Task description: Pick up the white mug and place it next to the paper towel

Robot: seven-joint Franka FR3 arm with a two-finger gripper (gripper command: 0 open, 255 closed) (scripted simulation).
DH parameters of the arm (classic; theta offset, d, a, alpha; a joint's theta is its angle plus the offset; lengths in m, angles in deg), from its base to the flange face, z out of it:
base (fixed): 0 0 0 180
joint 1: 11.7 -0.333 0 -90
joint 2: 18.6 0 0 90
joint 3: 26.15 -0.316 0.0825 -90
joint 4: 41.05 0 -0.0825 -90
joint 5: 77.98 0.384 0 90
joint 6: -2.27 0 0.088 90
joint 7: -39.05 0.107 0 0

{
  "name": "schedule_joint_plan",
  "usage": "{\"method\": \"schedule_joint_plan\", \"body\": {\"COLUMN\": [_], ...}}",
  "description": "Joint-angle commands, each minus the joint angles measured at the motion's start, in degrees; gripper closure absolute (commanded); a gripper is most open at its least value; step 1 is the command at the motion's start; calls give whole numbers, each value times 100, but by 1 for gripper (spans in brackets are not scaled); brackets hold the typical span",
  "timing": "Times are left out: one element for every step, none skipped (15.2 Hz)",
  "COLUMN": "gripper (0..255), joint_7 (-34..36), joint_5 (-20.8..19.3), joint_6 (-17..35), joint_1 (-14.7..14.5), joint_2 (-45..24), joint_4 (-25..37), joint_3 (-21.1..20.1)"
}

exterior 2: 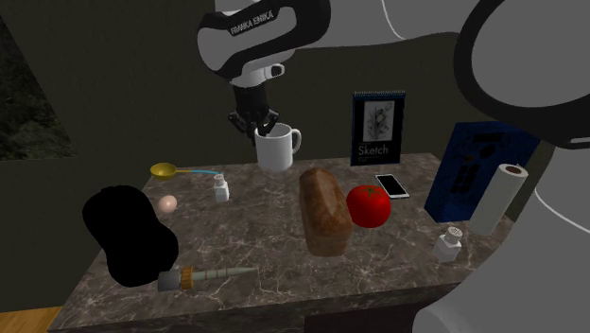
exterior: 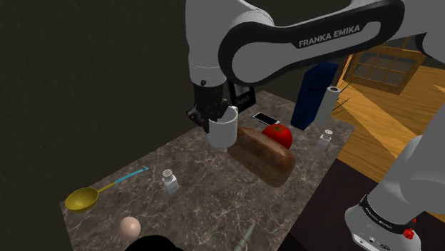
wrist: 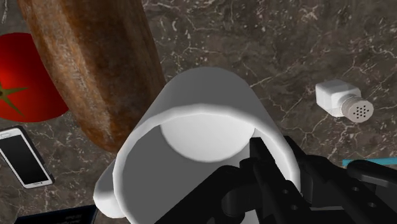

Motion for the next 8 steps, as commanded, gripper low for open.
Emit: {"method": "schedule_joint_plan", "body": {"gripper": [255, 255, 255, 255, 255, 255, 255, 255], "joint_7": [-18, -27, -34, -41, -47, -53, -58, -62], "joint_5": [11, 15, 17, 18, 19, 18, 16, 13], "joint_6": [-163, -239, -315, -392, -470, -548, -627, -706], "joint_1": [-4, -6, -8, -11, -14, -18, -21, -26], "joint_2": [7, 8, 7, 5, 2, -3, -10, -19], "joint_4": [157, 233, 310, 389, 470, 552, 637, 723], "joint_3": [-4, -6, -8, -10, -12, -14, -17, -19]}}
